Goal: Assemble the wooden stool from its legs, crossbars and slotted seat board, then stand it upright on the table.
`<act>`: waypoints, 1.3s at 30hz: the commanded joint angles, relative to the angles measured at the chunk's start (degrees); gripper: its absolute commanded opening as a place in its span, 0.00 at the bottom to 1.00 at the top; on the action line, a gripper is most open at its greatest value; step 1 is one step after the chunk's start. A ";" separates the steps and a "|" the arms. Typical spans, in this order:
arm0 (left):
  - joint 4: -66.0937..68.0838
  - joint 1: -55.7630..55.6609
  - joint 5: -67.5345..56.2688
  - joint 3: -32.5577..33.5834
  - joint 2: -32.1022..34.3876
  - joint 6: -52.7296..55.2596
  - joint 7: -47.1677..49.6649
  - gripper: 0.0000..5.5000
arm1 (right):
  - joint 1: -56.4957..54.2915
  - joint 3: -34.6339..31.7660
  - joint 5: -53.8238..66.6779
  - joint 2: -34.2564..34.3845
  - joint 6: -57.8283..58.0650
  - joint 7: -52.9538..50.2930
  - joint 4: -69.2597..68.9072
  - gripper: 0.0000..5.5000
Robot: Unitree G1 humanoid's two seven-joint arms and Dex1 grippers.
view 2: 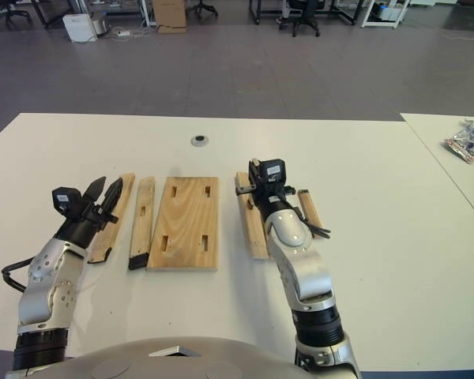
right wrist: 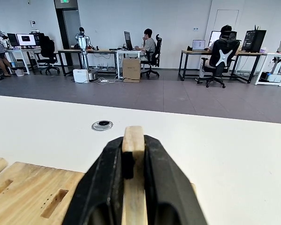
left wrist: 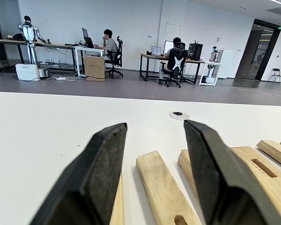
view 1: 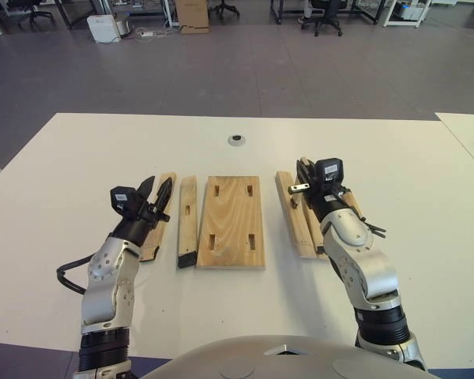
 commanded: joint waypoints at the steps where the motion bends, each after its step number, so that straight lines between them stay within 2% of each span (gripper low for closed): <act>1: 0.64 -0.01 0.47 -0.31 0.47 -0.37 -0.56 0.40 | 0.01 -0.96 -1.26 0.76 -0.58 0.03 0.45 0.07; 21: 1.09 0.17 1.61 -1.45 0.17 -1.17 -0.11 0.40 | 0.40 -6.42 2.48 7.49 0.40 0.69 5.06 0.07; 28: 1.44 0.28 1.90 -1.87 0.24 -1.73 0.09 0.40 | 0.50 -9.57 5.01 9.06 4.87 -0.13 5.88 0.07; 33: 2.03 -0.18 2.06 -1.73 0.27 -1.75 -0.09 0.40 | 6.80 -4.38 1.78 0.62 -10.95 13.70 11.31 0.07; 37: 2.45 -0.46 2.09 -1.33 0.48 -1.95 -0.27 0.40 | 10.46 -0.19 -3.38 -2.34 -23.22 17.24 16.21 0.07; 39: 2.36 -0.22 2.10 -1.35 0.32 -2.10 -0.25 0.40 | 11.42 -0.27 -3.43 -2.74 -26.00 18.15 17.90 0.07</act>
